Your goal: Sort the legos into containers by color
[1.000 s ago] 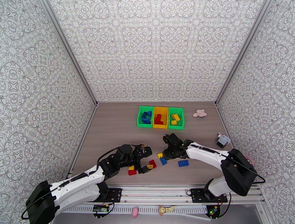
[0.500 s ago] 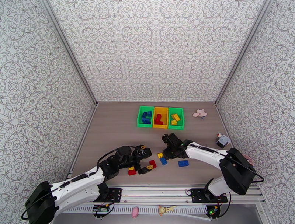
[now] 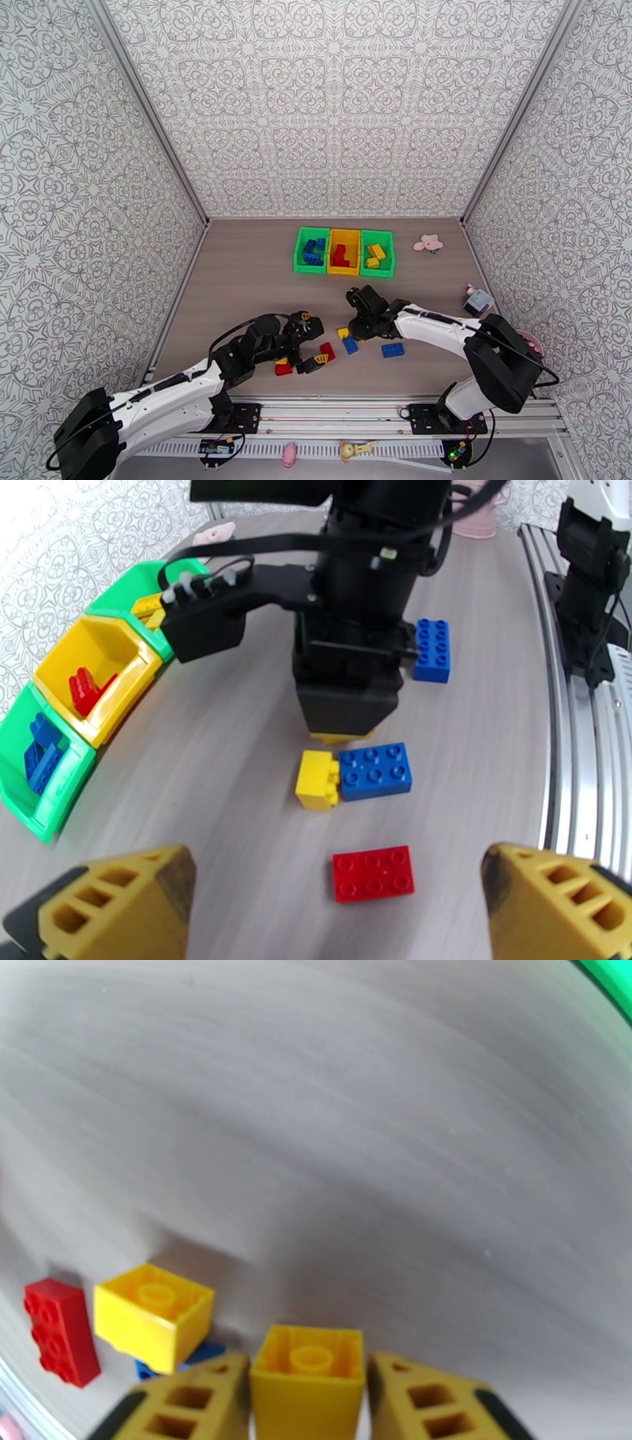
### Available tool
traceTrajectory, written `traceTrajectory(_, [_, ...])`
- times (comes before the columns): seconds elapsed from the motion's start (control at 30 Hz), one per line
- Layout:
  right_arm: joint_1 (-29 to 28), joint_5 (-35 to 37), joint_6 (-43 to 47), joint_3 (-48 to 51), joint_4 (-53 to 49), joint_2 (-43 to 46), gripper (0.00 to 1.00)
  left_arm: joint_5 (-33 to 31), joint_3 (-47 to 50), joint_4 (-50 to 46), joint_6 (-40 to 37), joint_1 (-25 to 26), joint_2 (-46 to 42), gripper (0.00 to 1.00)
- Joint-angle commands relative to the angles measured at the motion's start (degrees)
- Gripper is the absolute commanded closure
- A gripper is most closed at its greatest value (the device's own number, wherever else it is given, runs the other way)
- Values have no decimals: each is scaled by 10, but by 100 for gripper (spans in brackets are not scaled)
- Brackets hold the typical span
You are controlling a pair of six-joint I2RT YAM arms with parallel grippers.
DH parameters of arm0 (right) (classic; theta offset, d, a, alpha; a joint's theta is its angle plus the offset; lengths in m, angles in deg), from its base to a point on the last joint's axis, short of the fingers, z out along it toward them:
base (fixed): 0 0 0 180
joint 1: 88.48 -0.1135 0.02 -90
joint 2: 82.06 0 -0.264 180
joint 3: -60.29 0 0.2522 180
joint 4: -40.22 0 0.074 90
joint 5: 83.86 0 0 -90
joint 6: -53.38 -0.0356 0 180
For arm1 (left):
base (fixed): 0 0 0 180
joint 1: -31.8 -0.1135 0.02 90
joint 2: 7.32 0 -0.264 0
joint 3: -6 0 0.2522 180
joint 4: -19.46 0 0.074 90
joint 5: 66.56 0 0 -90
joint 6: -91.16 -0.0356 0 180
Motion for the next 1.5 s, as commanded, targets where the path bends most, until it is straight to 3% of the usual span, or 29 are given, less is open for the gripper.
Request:
traceTrajectory(0.0, [2, 13, -5, -12, -2, -5, 63, -6, 7, 16, 3, 5, -5, 0])
traceTrajectory(0.13, [2, 19, -2, -16, -5, 5, 72, -28, 10, 24, 24, 6, -7, 0])
traceTrajectory(0.43, [14, 55, -15, -14, 46, 71, 76, -84, 20, 53, 103, 4, -22, 0])
traceTrajectory(0.67, [63, 71, -73, -23, 153, 82, 76, -87, 17, 50, 103, 0, -21, 0])
traceTrajectory(0.83, [107, 87, -81, -63, 206, 47, 76, -132, 12, 57, 145, -10, -29, 0])
traceTrajectory(1.1, [180, 130, -73, -140, 244, -37, 77, -140, 15, 64, 148, -23, -48, 0])
traceTrajectory(1.47, [255, 44, -20, -297, 218, -208, 76, -141, 21, 74, 132, -32, -57, 0])
